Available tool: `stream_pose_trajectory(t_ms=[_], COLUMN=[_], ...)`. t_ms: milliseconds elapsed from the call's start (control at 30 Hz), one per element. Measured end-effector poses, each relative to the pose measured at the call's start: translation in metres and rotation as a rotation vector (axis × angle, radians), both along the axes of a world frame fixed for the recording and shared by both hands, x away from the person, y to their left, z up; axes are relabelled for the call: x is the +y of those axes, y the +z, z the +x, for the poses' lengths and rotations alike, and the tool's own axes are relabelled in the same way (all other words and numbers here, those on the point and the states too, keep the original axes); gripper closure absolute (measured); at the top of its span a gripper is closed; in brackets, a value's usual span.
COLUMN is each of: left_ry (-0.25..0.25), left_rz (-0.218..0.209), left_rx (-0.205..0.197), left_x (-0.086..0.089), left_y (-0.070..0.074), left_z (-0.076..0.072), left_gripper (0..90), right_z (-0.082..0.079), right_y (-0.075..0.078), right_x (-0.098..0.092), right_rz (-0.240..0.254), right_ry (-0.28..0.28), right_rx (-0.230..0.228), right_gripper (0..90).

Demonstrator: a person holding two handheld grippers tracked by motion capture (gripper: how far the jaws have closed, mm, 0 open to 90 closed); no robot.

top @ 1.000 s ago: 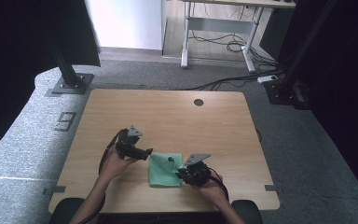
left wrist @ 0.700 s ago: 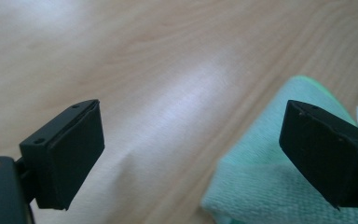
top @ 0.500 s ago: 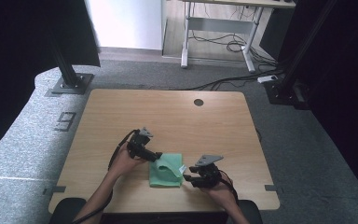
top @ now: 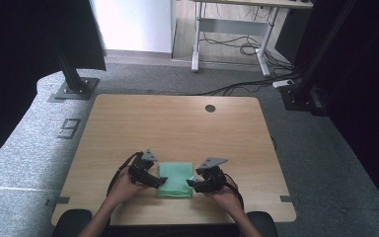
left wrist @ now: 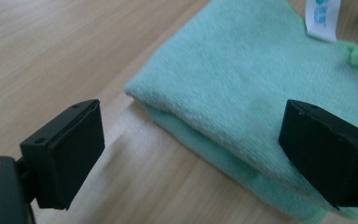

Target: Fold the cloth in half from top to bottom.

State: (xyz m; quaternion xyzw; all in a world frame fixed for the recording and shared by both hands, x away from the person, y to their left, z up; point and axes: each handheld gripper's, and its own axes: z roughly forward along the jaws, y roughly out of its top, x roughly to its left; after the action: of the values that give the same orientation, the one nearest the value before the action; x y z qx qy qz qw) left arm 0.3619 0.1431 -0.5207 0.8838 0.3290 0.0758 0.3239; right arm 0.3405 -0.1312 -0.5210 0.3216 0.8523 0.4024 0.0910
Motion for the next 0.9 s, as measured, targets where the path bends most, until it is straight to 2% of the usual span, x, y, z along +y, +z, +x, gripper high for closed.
stream_pose_trajectory(t_ms=[33, 133, 167, 200, 267, 433, 533, 600, 633, 733, 833, 900], left_ry=[0.008, 0.018, 0.026, 0.026, 0.032, 0.038, 0.030, 0.028, 0.027, 0.036, 0.053, 0.060], left_rz=[0.019, 0.032, 0.047, 0.047, 0.044, 0.041, 0.020, 0.015, 0.009, 0.016, 0.012, 0.011], left_rx=[-0.010, -0.012, -0.016, -0.016, -0.018, -0.033, -0.041, -0.042, -0.035, -0.030, -0.019, -0.027], left_x=[0.001, 0.002, 0.002, 0.002, 0.001, 0.001, 0.002, 0.003, 0.005, 0.008, 0.008, 0.008], left_y=[-0.004, -0.008, -0.013, -0.013, -0.016, -0.014, -0.008, -0.007, -0.009, -0.013, -0.018, -0.021], left_z=[-0.003, -0.004, -0.004, -0.004, -0.004, -0.006, -0.018, -0.021, -0.028, -0.035, -0.035, -0.034], left_gripper=[7.0, 6.9, 6.8, 6.7, 6.6, 6.0, 6.3, 6.3, 6.4, 6.4, 6.5, 5.9], right_z=[0.003, 0.004, 0.003, 0.003, -0.002, -0.010, -0.010, -0.010, -0.010, -0.011, -0.011, -0.012], right_y=[-0.003, -0.006, -0.010, -0.010, -0.013, -0.016, -0.021, -0.022, -0.022, -0.022, -0.023, -0.023], right_x=[0.007, 0.013, 0.017, 0.017, 0.016, 0.004, 0.000, -0.001, -0.001, 0.000, -0.001, -0.001], right_rz=[-0.017, -0.038, -0.071, -0.071, -0.105, -0.111, -0.128, -0.117, -0.115, -0.124, -0.110, -0.108], right_ry=[0.007, 0.010, 0.021, 0.021, 0.020, -0.010, -0.031, -0.036, -0.037, -0.043, -0.053, -0.056], right_rx=[0.002, 0.006, 0.012, 0.012, 0.003, 0.005, -0.001, 0.006, 0.006, -0.005, 0.004, 0.000], right_gripper=[36.4, 36.0, 34.6, 34.6, 32.9, 30.8, 29.5, 29.5, 29.5, 29.4, 29.1, 28.7])
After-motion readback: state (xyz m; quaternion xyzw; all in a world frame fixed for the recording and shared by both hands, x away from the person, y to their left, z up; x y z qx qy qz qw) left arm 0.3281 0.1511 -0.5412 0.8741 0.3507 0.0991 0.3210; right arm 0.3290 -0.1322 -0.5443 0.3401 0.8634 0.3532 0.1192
